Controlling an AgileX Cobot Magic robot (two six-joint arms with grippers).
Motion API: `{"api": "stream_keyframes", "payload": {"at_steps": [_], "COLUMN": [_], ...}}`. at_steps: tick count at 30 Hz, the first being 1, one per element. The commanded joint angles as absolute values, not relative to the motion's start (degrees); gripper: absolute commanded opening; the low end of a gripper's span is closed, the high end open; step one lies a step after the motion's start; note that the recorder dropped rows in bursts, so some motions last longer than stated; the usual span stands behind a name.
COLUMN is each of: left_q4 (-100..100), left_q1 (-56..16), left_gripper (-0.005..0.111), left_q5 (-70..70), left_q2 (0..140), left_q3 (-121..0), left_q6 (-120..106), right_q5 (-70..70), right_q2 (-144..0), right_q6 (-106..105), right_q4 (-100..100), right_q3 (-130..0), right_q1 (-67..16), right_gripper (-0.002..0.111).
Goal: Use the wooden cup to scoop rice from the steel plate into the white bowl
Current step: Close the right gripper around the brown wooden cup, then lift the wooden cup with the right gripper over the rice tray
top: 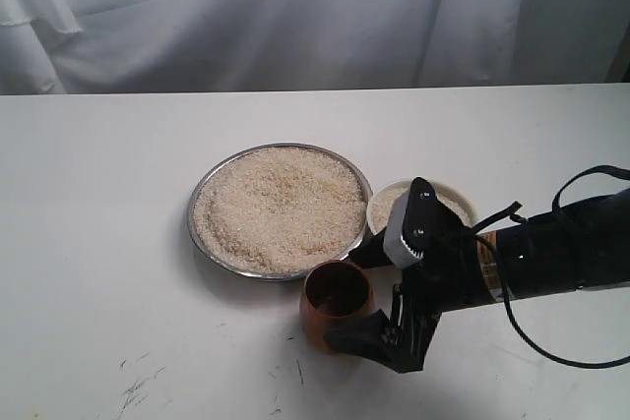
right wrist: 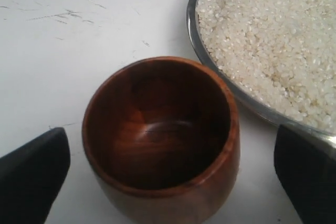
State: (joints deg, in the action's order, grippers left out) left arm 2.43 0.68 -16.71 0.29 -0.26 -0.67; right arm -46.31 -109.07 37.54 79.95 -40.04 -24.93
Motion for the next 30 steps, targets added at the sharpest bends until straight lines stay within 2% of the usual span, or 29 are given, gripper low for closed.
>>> {"api": "stream_keyframes", "payload": {"at_steps": [1, 6, 9, 13, 14, 17, 19, 22, 23, 30], "left_q4": [2.5, 2.5, 2.5, 2.5, 2.5, 2.5, 2.5, 2.5, 2.5, 2.5], "left_q1": [0.6, 0.6, 0.6, 0.6, 0.6, 0.6, 0.6, 0.6, 0.6, 0.6], "left_gripper": [0.000, 0.000, 0.000, 0.000, 0.000, 0.000, 0.000, 0.000, 0.000, 0.000], "left_q5": [-16.3, -16.3, -16.3, -16.3, -16.3, -16.3, -16.3, -16.3, -16.3, -16.3], "left_q2": [0.0, 0.0, 0.0, 0.0, 0.0, 0.0, 0.0, 0.0, 0.0, 0.0], "left_q3": [0.0, 0.0, 0.0, 0.0, 0.0, 0.0, 0.0, 0.0, 0.0, 0.0], "left_q6": [-0.5, -0.5, -0.5, -0.5, -0.5, -0.5, -0.5, -0.5, -0.5, -0.5], "right_q5": [-43.4, -42.0, -42.0, -42.0, -42.0, -43.0, -44.2, -47.5, -47.7, -45.3], "right_q2": [-108.7, -108.7, -108.7, -108.7, -108.7, -108.7, -108.7, -108.7, -108.7, -106.0], "right_q6": [37.8, 37.8, 38.3, 39.4, 39.4, 39.4, 39.4, 39.4, 39.9, 45.3], "right_q4": [78.9, 78.3, 78.3, 76.8, 75.9, 75.8, 75.8, 76.0, 76.0, 76.0], "right_q3": [-41.4, -42.1, -42.1, -42.1, -42.1, -42.1, -42.1, -42.1, -42.1, -42.2], "right_q1": [-26.8, -27.6, -27.7, -27.7, -27.7, -27.7, -27.7, -27.7, -27.7, -27.7], "right_gripper": [0.097, 0.092, 0.078, 0.063, 0.056, 0.047, 0.036, 0.005, 0.000, 0.000]}}
